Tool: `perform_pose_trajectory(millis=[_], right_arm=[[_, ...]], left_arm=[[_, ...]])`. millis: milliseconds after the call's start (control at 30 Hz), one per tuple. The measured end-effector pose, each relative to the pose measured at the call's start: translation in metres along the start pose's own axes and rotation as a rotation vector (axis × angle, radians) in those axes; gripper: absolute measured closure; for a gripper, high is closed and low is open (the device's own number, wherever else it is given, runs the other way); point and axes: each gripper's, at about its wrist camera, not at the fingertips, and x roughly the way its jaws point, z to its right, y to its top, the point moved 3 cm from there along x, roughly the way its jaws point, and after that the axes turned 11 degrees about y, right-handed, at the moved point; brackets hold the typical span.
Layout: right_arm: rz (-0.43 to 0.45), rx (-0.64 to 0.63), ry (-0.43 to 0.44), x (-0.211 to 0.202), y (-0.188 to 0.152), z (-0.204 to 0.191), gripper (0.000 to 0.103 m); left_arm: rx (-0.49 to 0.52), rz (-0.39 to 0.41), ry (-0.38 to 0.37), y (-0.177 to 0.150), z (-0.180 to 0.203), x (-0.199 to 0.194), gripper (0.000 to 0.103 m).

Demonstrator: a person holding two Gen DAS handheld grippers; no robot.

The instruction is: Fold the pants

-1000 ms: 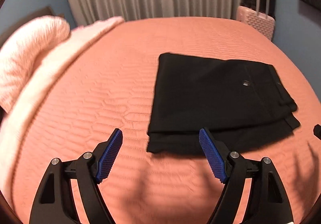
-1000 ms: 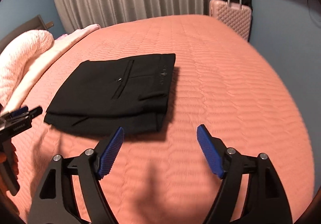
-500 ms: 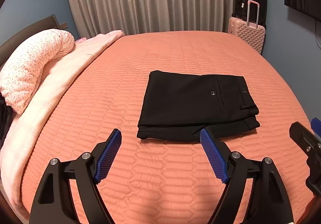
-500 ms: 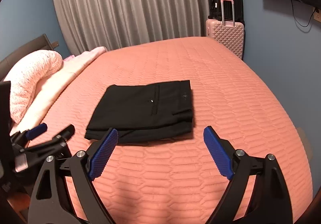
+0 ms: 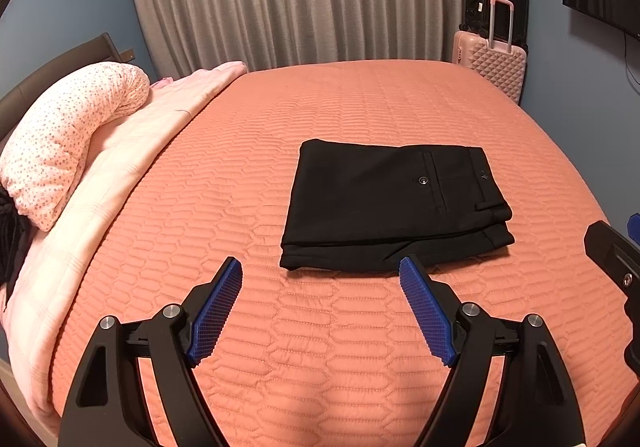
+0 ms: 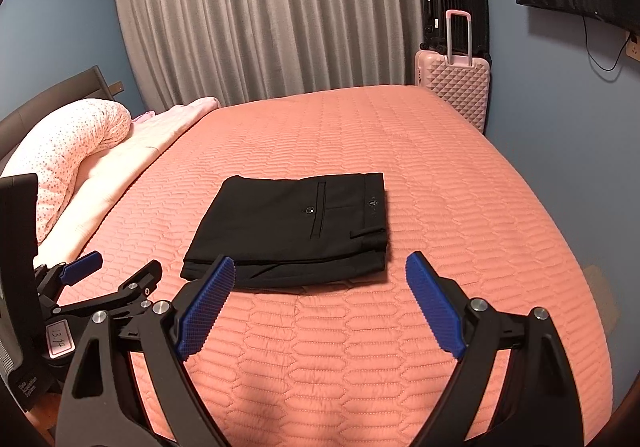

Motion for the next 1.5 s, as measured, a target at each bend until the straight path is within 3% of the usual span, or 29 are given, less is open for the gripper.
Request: perform_pose_trajectory(millis=[267,1500], right_arm=[[0.001,-0.044,-0.03,0.001,-0.005,-0.007,0.017],[-0.049,-0.031,-0.02,0.02,-0.015,0.008,0.017]], left_arm=[[0.014,0.006,0.018,-0.004,0.001,-0.001,0.024],[0.05,-0.028,0.039,-0.014,0.006,0.021,0.022]])
